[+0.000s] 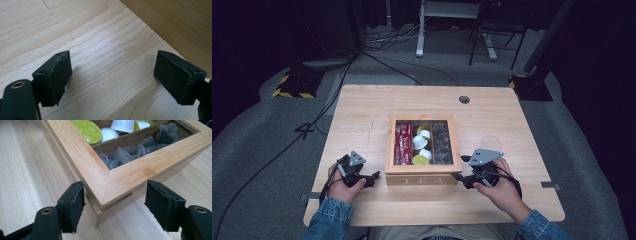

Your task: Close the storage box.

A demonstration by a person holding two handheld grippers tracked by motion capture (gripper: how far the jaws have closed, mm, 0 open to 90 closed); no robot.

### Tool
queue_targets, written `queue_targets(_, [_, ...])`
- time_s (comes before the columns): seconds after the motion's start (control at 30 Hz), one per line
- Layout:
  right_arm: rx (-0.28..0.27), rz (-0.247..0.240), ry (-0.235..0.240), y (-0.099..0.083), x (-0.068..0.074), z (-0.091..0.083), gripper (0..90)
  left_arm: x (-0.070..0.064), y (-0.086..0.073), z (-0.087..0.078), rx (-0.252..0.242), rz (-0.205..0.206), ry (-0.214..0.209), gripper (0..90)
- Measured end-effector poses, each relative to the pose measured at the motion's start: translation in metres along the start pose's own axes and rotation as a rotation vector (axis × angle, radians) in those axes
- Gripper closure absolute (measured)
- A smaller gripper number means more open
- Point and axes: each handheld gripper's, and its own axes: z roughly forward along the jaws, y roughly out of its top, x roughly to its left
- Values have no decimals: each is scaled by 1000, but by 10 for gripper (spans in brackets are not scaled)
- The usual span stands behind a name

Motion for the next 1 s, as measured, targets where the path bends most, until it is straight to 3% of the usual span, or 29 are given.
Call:
queue_targets(0.1, [14,-3,10,-2,0,3,300,0,0,0,-4,0,1,153])
queue_targets(0.17, [-19,21,32,-2,-1,1,314,-1,0,0,-5,-4,2,154])
queue_targets(0.37, [-29,18,31,3,-3,-1,292,-2,-1,-1,-4,-6,4,154])
queue_targets(0.6, [-73,63,61,7,-5,-1,234,-1,-4,-3,-2,1,-2,155])
queue_targets(0.8, [-148,119,58,13,-17,-18,174,1,-7,-7,-1,4,-8,157])
queue_targets(1.0, [-196,178,-1,11,-39,-43,159,2,-7,-7,0,3,-9,155])
